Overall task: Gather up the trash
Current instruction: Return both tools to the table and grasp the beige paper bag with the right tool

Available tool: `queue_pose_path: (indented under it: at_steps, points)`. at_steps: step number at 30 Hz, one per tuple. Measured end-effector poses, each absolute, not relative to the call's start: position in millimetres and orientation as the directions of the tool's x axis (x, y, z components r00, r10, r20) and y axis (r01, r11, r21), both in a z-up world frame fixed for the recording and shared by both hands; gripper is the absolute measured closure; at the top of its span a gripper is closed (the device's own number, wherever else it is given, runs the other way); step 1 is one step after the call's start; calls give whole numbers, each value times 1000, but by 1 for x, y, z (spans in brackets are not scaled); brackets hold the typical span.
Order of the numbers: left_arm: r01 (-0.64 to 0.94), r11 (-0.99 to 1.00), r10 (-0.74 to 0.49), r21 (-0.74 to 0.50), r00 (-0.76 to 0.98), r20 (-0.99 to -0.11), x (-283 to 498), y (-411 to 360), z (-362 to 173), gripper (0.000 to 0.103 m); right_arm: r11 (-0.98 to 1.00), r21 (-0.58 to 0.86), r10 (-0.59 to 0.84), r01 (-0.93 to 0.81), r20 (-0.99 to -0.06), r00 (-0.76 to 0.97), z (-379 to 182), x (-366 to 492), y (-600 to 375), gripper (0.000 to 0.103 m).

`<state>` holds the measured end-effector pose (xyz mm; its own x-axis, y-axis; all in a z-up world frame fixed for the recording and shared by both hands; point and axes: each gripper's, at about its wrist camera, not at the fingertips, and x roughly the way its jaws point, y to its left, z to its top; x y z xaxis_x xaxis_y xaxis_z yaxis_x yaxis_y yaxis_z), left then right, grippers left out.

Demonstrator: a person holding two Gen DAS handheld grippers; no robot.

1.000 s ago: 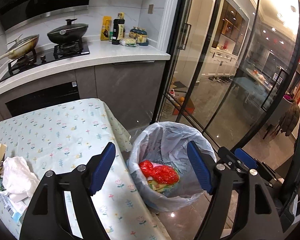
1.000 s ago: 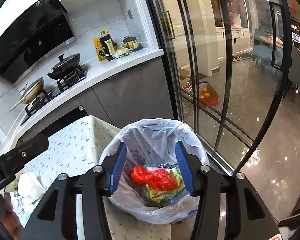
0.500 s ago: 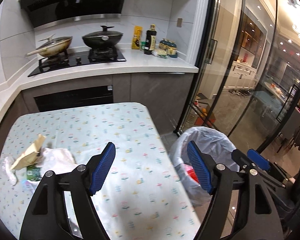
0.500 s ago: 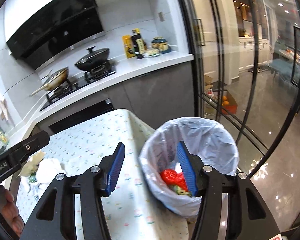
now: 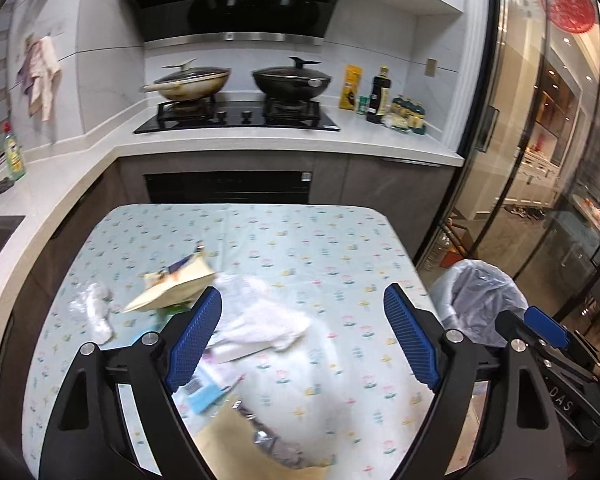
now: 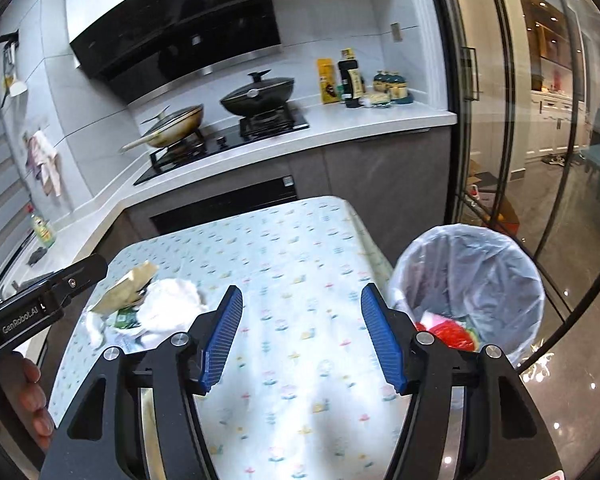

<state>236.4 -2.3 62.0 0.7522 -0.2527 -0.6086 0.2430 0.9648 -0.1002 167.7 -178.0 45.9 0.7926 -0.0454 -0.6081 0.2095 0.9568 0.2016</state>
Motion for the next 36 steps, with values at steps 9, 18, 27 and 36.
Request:
queue_pose_path:
  at_steps: [9, 18, 27, 36]
  points:
    - [142, 986, -164, -85, 758, -631, 233, 84, 46, 21, 972, 195, 31, 127, -649, 760, 27, 176, -107, 41]
    - [56, 994, -106, -95, 719, -687, 224, 145, 8, 20, 981, 192, 126, 28, -739, 662, -28, 165, -36, 40]
    - [43, 995, -92, -85, 660, -746, 208, 164, -33, 20, 992, 112, 122, -52, -807, 578, -73, 159, 11, 30]
    - [43, 997, -80, -68, 646, -759, 207, 164, -44, 20, 996, 69, 93, -64, -839, 536, -103, 160, 14, 56]
